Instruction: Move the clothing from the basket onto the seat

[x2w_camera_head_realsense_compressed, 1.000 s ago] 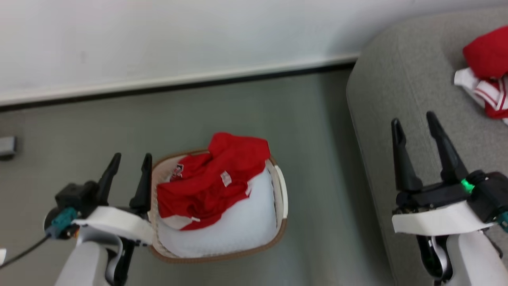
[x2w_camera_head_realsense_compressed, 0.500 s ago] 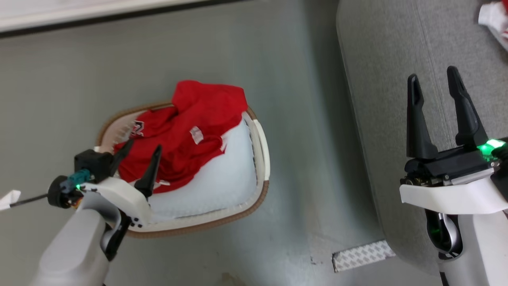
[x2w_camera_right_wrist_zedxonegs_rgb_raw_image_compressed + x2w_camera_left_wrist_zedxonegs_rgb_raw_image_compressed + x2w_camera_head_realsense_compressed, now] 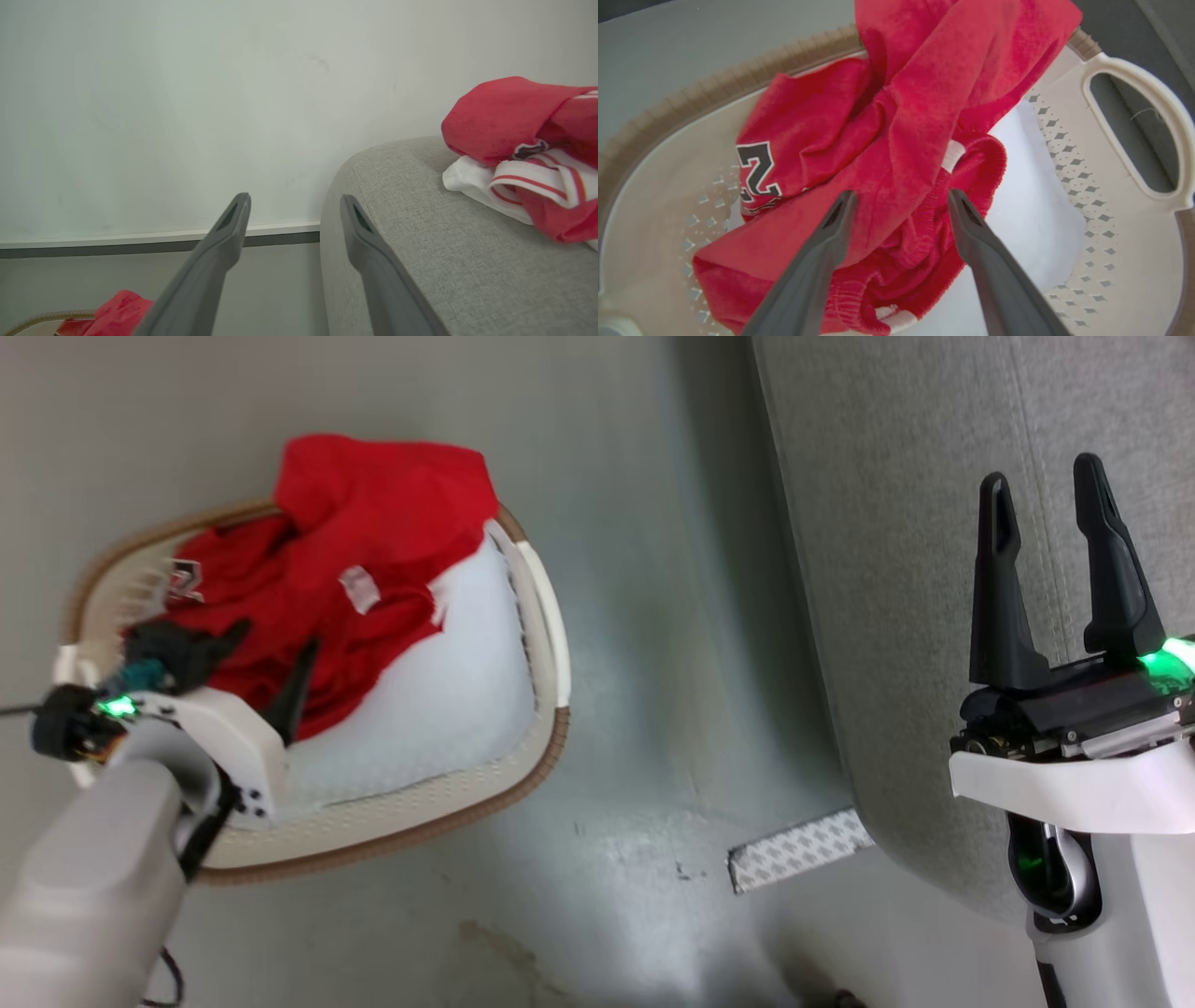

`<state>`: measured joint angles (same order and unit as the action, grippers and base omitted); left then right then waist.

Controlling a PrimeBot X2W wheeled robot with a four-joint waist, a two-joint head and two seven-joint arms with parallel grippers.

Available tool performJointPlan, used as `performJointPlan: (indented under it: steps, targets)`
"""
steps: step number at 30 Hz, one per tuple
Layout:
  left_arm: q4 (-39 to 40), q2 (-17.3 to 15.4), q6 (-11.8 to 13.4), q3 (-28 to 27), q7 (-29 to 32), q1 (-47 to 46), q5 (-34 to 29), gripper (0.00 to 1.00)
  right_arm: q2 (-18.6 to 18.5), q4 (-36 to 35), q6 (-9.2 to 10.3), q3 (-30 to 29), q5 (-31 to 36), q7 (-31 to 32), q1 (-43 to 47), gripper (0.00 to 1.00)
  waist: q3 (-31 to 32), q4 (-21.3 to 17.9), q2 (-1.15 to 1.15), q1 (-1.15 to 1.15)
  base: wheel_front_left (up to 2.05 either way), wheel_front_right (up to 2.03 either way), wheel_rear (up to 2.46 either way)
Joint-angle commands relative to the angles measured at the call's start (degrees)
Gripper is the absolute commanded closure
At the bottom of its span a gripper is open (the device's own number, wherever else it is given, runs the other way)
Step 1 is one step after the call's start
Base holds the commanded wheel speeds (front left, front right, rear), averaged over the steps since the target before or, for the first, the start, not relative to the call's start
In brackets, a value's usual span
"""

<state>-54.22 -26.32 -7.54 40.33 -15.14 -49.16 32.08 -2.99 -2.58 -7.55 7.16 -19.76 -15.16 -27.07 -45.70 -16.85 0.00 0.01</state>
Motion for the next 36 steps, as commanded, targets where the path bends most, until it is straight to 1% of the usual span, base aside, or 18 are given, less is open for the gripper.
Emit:
performJointPlan:
  steps: [1,6,10,17,19,22,23,24,25,26,31,36]
  targets:
    - [-0.5,-0.7,0.1,0.3,0.0,-0.9,0.3,0.00,0.1,-0.4,0.13,0.1,-0.2,0.0,-1.2,0.00,-1.7,-1.3,0.00,-0.01,0.00,0.00,0.00]
    - [-3.2,-2.1,0.1,5.3,1.0,-4.4,1.7,0.00,0.1,-1.2,0.13,0.8,-1.3,0.0,-1.5,0.00,-4.3,-2.9,0.00,-0.01,0.00,0.00,0.00]
    - [-3.3,-3.0,0.1,10.1,2.5,-5.8,3.8,0.00,0.2,-1.5,0.13,1.0,-2.3,0.0,-1.0,0.00,-5.5,-3.7,0.00,-0.01,0.00,0.00,0.00]
    - [-3.2,-4.6,0.1,18.0,7.6,-7.6,8.2,0.00,0.1,-1.7,0.13,1.8,-3.3,0.0,-1.4,0.00,-6.9,-4.8,0.00,-0.01,0.00,0.00,0.00]
    - [-4.2,-4.8,0.1,19.8,9.8,-8.2,9.1,0.00,0.1,-1.8,0.13,2.0,-3.4,0.0,-1.5,0.00,-7.1,-4.8,0.00,-0.01,0.00,0.00,0.00]
    - [-6.0,-4.5,0.1,22.2,11.5,-9.5,9.0,0.00,0.1,-1.5,0.13,2.3,-3.5,0.0,-1.7,0.00,-7.2,-4.8,0.00,-0.01,0.00,0.00,0.00]
    - [-6.4,-4.1,0.1,22.9,12.1,-9.7,9.4,0.02,0.1,-1.3,0.13,2.4,-3.6,0.0,-1.8,0.00,-7.1,-4.8,0.00,-0.01,0.00,0.00,0.00]
    - [-6.7,-3.8,0.1,23.3,12.4,-10.0,9.9,0.35,0.1,-1.2,0.13,2.4,-3.6,0.0,-1.9,0.00,-7.1,-4.8,0.00,-0.01,0.00,0.00,0.00]
    - [-6.9,-3.6,0.1,23.7,12.5,-10.4,10.3,0.82,0.1,-1.1,0.13,2.5,-3.5,0.0,-2.0,0.00,-7.0,-4.7,0.00,-0.01,0.00,0.00,0.00]
    - [-7.2,-3.4,0.1,24.1,12.2,-10.7,10.7,1.00,0.1,-1.0,0.13,2.6,-3.5,0.0,-2.1,0.00,-6.9,-4.7,0.00,-0.01,0.00,0.00,0.00]
    - [-7.5,-2.8,0.1,25.7,9.8,-11.3,12.1,1.00,0.1,-0.6,0.13,2.2,-3.1,0.0,-2.2,0.00,-6.0,-4.4,0.00,-0.01,0.00,0.00,0.00]
    - [-8.1,-1.9,0.1,26.9,7.4,-9.6,14.6,1.00,0.1,0.0,0.13,1.9,-2.6,0.0,-1.9,0.00,-2.7,-3.8,0.00,-0.01,0.00,0.00,0.00]
